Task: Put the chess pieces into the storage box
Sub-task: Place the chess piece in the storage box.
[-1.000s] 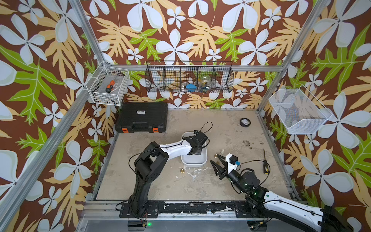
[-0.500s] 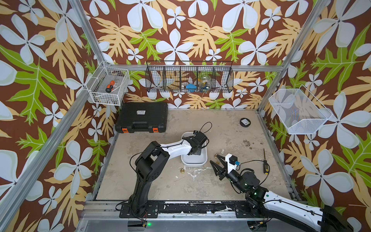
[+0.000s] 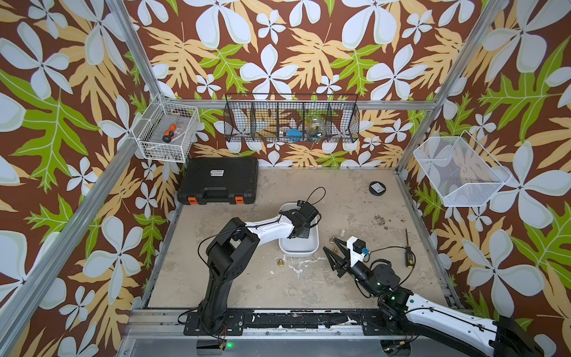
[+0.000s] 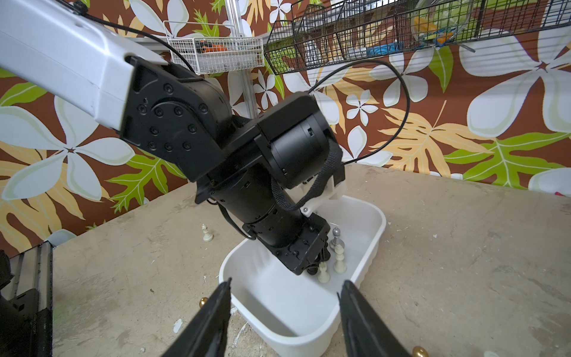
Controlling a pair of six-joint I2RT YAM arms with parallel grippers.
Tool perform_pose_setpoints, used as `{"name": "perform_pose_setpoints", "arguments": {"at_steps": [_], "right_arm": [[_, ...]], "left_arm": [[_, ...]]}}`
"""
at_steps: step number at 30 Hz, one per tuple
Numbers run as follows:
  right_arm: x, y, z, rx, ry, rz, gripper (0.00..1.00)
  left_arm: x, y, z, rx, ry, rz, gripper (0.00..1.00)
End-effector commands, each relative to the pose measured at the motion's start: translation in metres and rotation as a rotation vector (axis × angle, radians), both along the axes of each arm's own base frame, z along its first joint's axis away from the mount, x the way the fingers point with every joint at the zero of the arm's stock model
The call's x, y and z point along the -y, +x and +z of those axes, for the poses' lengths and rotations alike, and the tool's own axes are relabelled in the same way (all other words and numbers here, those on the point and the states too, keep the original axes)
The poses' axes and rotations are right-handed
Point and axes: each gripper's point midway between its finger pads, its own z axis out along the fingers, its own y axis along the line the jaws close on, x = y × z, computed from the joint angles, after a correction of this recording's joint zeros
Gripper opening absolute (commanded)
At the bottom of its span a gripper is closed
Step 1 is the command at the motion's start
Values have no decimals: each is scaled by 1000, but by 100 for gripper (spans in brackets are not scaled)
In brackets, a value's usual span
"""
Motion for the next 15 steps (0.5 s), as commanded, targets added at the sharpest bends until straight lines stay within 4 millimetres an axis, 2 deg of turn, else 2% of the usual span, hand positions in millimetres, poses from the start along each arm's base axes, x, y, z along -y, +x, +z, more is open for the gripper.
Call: {"name": "perform_pose_setpoints", "arguments": {"at_steps": [1,5,8,10,12,13,15], "right_arm": [[-1,0,5,7,18,4,58],[-1,0,4,3,17,5,58],[1,1,4,-4,21,-7,58],[4,7,7,-30,23,-46,58],[11,20,12,-99,-8,-123,66],[14,27,14,-150,-27,-155,72],[21,45,18,-297,-59,-200,73]], "left_arm": [[-1,-2,8,6,-7,-6,27],[-3,-4,23,21,-30,-6,30],[-3,-8,43,41,-69,-10,32],[-4,-12,62,59,-102,-16,32],[-9,-19,86,90,-140,-17,34],[-14,-22,99,113,-166,-14,36],[-24,-34,126,169,-223,-25,40]]}}
